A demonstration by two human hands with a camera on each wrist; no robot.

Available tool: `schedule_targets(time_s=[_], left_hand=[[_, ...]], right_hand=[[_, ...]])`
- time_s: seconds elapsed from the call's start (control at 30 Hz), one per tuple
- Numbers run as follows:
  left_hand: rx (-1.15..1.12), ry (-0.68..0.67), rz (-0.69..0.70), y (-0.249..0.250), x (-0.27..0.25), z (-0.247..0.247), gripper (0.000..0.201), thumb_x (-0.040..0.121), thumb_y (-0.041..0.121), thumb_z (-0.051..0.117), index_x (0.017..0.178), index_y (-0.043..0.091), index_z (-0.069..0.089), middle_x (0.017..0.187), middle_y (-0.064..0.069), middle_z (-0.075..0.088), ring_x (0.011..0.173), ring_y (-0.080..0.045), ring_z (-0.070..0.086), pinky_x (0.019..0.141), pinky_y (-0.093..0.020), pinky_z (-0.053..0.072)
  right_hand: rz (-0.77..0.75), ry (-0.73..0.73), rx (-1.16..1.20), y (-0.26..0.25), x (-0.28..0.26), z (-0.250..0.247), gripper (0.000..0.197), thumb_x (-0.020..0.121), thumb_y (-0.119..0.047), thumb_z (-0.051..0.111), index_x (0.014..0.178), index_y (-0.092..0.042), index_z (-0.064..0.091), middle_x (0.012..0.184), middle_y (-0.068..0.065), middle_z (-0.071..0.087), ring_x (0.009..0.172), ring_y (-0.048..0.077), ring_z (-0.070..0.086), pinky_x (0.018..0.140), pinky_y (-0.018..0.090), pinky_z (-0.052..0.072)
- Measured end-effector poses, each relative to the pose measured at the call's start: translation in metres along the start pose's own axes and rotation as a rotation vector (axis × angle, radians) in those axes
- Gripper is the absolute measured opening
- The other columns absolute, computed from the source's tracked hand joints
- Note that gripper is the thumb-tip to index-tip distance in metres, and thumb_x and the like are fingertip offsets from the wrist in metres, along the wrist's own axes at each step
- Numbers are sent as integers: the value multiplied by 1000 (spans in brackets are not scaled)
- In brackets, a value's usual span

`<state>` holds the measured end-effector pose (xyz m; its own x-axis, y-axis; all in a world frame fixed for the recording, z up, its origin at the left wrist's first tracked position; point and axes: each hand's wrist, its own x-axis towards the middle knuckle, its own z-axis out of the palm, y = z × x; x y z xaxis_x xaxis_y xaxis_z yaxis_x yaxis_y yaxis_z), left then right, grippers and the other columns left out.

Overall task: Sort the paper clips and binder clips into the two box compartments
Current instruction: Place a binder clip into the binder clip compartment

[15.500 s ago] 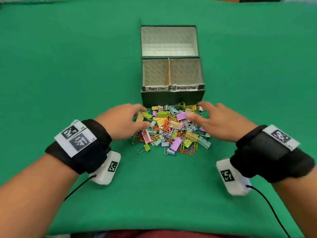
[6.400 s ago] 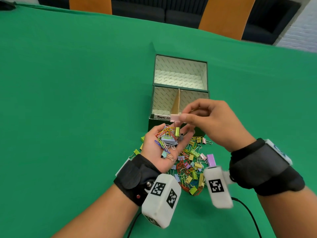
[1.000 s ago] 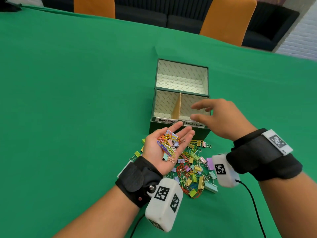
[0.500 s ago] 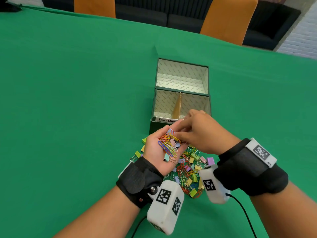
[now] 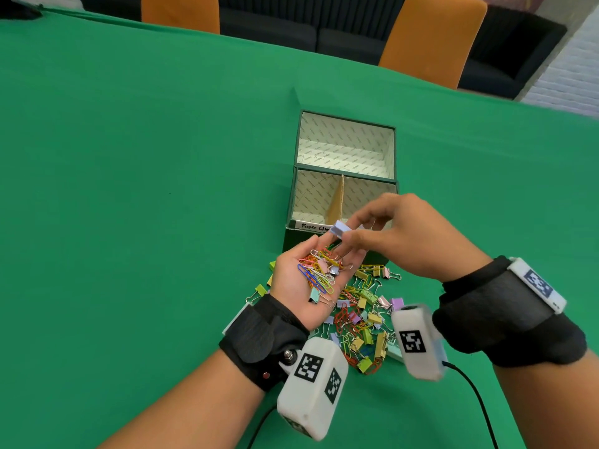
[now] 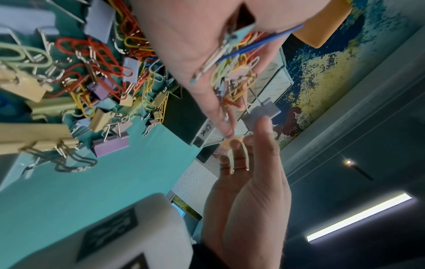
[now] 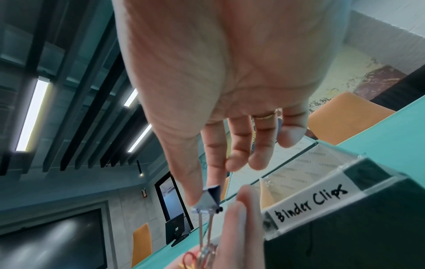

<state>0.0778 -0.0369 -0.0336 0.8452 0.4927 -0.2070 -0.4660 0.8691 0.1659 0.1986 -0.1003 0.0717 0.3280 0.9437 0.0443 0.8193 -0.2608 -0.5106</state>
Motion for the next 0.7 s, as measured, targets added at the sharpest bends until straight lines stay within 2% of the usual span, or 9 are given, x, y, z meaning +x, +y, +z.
schedule_targets(time_s=[0.03, 0.1, 0.13, 0.23, 0.3, 0.43, 0.57, 0.63, 0.7], left_hand=[[0, 15, 0, 0, 0, 0, 46, 99, 22, 36, 93, -6, 71, 104, -29, 67, 90, -38, 69, 86, -47, 53], [16, 38, -5, 0, -2, 2, 46, 99, 22, 35, 96, -7, 70, 109, -31, 65, 94, -40, 68, 87, -47, 52], [17, 45, -7, 1, -3, 3, 45, 100, 22, 35, 100, -7, 69, 111, -31, 64, 96, -41, 68, 87, -46, 52], [8, 47, -20, 2, -4, 6, 42, 100, 23, 34, 114, -7, 61, 117, -31, 61, 108, -42, 62, 92, -46, 50], [1, 51, -29, 3, -4, 5, 43, 100, 22, 34, 114, -8, 61, 120, -31, 60, 114, -42, 58, 93, -46, 49], [-2, 44, -32, 4, -4, 4, 44, 99, 21, 35, 110, -10, 65, 121, -31, 60, 112, -41, 60, 94, -46, 48], [1, 46, -24, 5, -5, 5, 43, 99, 21, 36, 111, -11, 63, 120, -31, 60, 106, -41, 63, 93, -46, 49], [1, 50, -27, 5, -5, 5, 42, 99, 21, 36, 112, -10, 62, 119, -31, 61, 105, -41, 63, 94, -47, 48], [2, 54, -30, 5, -5, 5, 42, 99, 21, 37, 113, -10, 62, 120, -31, 60, 106, -42, 62, 94, -47, 47]], right_hand=[[-1, 12, 37, -1, -1, -3, 13, 77, -40, 76, 79, -28, 72, 74, -9, 67, 70, 5, 61, 62, 20, 47], [0, 10, 106, -2, -2, -6, 12, 78, -36, 76, 79, -25, 72, 67, -13, 71, 61, -5, 61, 55, 8, 42], [-2, 4, 123, -2, -1, -7, 11, 78, -35, 77, 79, -24, 72, 67, -14, 71, 59, -7, 61, 55, 6, 41], [1, 70, 187, 3, 3, -9, 10, 77, -35, 77, 79, -25, 73, 70, -12, 72, 61, -3, 63, 59, 12, 45], [12, 158, 251, 7, 8, -12, 10, 77, -34, 78, 79, -26, 72, 71, -11, 72, 62, -2, 63, 59, 11, 45], [52, 291, 305, 17, 18, -16, 13, 77, -35, 79, 84, -27, 73, 73, -8, 73, 68, 3, 68, 66, 20, 50], [115, 432, 243, 26, 26, -10, 18, 79, -36, 76, 92, -25, 70, 75, -7, 73, 70, 5, 68, 60, 18, 44], [162, 388, 152, 31, 27, -6, 17, 81, -37, 75, 91, -24, 69, 79, -6, 71, 70, 5, 64, 58, 17, 42], [187, 250, 2, 34, 25, 0, 19, 83, -40, 71, 93, -24, 68, 89, -7, 69, 76, 7, 61, 62, 20, 42]])
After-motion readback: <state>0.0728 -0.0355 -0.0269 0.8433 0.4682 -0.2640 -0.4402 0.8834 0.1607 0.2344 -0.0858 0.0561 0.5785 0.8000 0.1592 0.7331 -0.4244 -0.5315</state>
